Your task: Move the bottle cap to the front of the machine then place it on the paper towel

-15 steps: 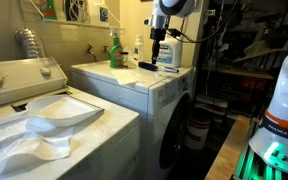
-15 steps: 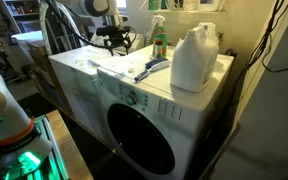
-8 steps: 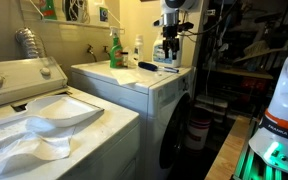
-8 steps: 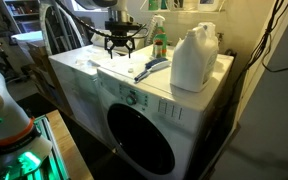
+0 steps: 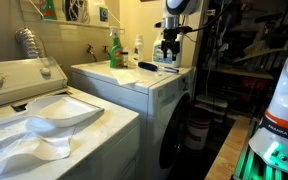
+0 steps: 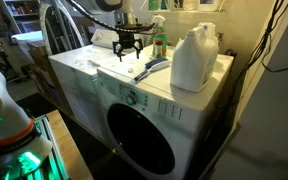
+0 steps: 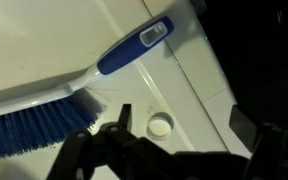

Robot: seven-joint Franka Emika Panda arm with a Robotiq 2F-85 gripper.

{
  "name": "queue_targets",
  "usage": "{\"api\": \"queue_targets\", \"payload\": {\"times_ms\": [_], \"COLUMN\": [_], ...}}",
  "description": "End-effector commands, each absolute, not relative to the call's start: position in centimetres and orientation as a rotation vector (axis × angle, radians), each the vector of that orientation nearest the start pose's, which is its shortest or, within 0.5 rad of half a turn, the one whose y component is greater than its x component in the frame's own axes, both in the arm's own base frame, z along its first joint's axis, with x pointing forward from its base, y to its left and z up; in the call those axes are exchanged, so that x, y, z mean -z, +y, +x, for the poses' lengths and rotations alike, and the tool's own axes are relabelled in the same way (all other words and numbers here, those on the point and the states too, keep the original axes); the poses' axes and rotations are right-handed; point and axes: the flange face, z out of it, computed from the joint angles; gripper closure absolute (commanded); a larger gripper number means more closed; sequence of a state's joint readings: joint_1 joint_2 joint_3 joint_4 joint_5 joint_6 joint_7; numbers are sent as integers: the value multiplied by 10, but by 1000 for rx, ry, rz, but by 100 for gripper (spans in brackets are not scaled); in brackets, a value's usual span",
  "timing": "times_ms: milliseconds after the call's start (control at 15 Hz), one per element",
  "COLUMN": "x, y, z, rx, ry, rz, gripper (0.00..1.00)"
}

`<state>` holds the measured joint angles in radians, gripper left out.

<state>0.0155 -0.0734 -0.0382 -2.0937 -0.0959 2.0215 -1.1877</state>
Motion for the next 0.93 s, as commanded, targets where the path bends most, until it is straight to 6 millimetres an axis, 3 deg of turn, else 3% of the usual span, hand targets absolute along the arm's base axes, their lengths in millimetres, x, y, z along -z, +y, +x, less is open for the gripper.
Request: {"api": "queue_targets", "payload": {"times_ms": [0, 467, 867], "x": [-443, -423, -406], "y": [-17, -26, -37], "z": [533, 539, 547], "rx": [-56, 38, 154], "ry": [-1980, -2353, -2505], "rz": [-2452, -2042, -1813], "gripper": [0, 0, 0]}}
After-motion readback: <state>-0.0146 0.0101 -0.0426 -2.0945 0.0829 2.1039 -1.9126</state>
